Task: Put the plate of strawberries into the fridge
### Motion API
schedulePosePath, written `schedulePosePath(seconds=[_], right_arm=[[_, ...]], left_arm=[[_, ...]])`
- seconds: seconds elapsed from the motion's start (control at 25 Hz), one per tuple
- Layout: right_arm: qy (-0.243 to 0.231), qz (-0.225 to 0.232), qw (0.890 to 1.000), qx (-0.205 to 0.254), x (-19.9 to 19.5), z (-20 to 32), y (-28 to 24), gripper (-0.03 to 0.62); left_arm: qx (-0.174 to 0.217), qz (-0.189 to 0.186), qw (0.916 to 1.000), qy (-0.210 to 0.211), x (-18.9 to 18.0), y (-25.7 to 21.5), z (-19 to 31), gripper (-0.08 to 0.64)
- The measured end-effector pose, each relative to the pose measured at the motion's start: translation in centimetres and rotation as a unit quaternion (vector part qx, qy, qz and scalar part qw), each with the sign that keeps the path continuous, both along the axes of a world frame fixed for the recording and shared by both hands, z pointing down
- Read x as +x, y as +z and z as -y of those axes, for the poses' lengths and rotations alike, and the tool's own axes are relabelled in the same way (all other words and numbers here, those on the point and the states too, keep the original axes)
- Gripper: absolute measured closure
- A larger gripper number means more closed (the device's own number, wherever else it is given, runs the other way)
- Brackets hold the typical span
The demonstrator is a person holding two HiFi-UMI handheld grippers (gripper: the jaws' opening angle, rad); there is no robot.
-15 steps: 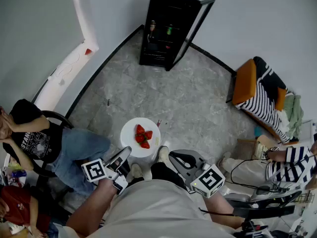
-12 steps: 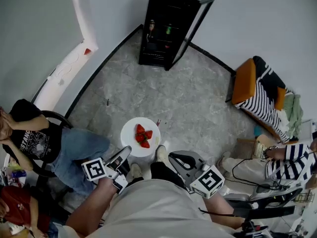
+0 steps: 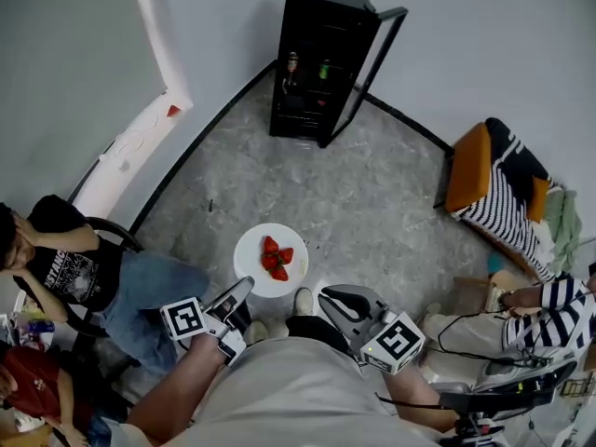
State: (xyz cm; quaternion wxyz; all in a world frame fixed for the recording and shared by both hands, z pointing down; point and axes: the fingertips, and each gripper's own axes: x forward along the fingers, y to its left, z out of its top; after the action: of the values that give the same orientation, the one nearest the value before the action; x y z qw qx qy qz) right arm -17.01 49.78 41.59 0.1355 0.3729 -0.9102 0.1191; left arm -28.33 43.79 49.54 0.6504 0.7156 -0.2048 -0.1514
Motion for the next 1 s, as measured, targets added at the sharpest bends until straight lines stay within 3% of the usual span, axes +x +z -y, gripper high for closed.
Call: schedulePosePath(seconds=[0.24, 0.56, 0.8, 1.0], right_arm=[[-0.024, 0.011, 1.000, 0.007, 7.1, 6.3, -0.5, 0.543], [-0.027, -0.003, 0.999, 0.032, 10.6, 6.9, -0.5, 0.505], [-0.024, 0.006, 1.000, 0.005, 18.7, 10.9, 1.2, 0.505], [-0.011, 0.011, 1.000, 0.008, 19.3, 11.8, 1.8, 0.505]], left_arm=[[-0.016, 0.001, 0.9995, -0.027, 7.2, -1.2, 5.9, 0.535], [0.000, 0.007, 0.9992, -0.040, 9.8, -1.1, 7.6, 0.535], [-0.006, 0.008, 0.9979, -0.064, 16.7, -0.9, 13.2, 0.535], [-0.002, 0.012, 0.9986, -0.052, 17.9, -1.0, 14.7, 0.535]])
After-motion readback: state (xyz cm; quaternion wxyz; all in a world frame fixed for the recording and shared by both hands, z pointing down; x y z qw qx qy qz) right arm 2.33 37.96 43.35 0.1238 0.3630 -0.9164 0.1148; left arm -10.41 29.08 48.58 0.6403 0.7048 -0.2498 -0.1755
